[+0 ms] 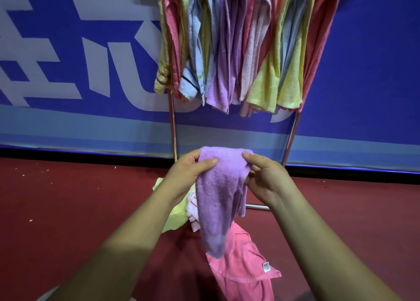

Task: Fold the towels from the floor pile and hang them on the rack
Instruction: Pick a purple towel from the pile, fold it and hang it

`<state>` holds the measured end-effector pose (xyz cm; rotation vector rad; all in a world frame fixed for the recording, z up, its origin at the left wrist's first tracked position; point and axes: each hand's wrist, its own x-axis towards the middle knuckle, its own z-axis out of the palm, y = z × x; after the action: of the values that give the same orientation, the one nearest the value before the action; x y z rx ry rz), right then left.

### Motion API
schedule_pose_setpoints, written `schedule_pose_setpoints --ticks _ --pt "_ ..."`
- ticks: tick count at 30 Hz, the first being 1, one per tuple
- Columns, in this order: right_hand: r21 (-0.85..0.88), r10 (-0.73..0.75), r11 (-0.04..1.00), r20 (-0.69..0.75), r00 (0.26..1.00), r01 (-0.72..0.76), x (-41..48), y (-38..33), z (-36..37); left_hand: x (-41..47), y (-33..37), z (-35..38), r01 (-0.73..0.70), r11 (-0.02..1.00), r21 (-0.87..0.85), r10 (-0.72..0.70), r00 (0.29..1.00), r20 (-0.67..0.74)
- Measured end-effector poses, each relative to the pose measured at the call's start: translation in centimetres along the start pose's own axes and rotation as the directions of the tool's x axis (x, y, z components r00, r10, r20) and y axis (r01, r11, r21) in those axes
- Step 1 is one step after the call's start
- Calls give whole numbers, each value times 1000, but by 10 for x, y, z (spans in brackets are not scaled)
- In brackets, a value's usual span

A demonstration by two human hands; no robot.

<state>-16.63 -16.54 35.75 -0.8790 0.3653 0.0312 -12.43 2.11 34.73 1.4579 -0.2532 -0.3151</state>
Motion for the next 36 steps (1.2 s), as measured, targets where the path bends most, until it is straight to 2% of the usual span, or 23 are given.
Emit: schedule_pose_setpoints --ticks 1,2,3,4,5,6,7,8,10,11,12,14,19,22,24,26,30,36 --pt "-130 -21 991 -24 999 18 -1 -1 -3 3 8 -1 0 1000 18 0 1000 13" --pt "-360 -88 931 -41 995 68 -3 -4 -7 6 20 1 6 999 39 -7 1000 30" --pt "-653 -206 746 -37 978 132 -4 -10 -11 8 32 3 16 998 62 -20 998 61" --pt "-868 -367 459 9 930 189 -7 -17 -11 10 45 6 32 997 74 -39 995 97" --pt "-942 -500 224 110 859 251 -10 -28 -6 12 58 8 40 996 85 -52 989 140" --pt "-928 -557 144 211 803 343 -10 -40 0 15 70 12 52 993 102 -70 981 181" --pt "-868 -552 208 277 786 452 -13 -53 10 18 83 15 59 990 125 -86 970 226" --pt "-778 -501 356 309 808 518 -14 -66 21 20 96 18 67 987 147 -105 959 264" --pt "-592 -303 657 360 883 467 -15 -89 42 26 121 25 70 981 183 -128 937 325" --pt "-547 -223 723 395 891 423 -12 -100 48 29 133 28 63 979 194 -127 931 343" --pt "-526 -174 747 436 883 407 -11 -110 53 31 145 32 53 978 202 -124 926 357" --pt "-523 -126 743 503 855 417 -13 -128 58 37 168 37 39 970 240 -124 928 352" --pt "-621 -67 665 504 861 416 -26 -178 68 50 206 51 -19 943 331 -116 916 384" --pt "-717 -138 514 473 870 471 -28 -209 67 58 217 58 -78 868 490 -137 912 388" --pt "-692 -205 539 446 871 481 -28 -231 61 63 224 62 -100 834 543 -153 903 401" --pt "-666 -245 565 428 870 487 -29 -250 53 71 233 67 -120 862 493 -119 897 425" --pt "-649 -309 570 399 863 504 -25 -284 39 98 250 97 -245 885 396 61 905 422" --pt "-599 -457 592 302 837 539 -8 -347 30 151 271 155 -421 802 424 231 873 429"
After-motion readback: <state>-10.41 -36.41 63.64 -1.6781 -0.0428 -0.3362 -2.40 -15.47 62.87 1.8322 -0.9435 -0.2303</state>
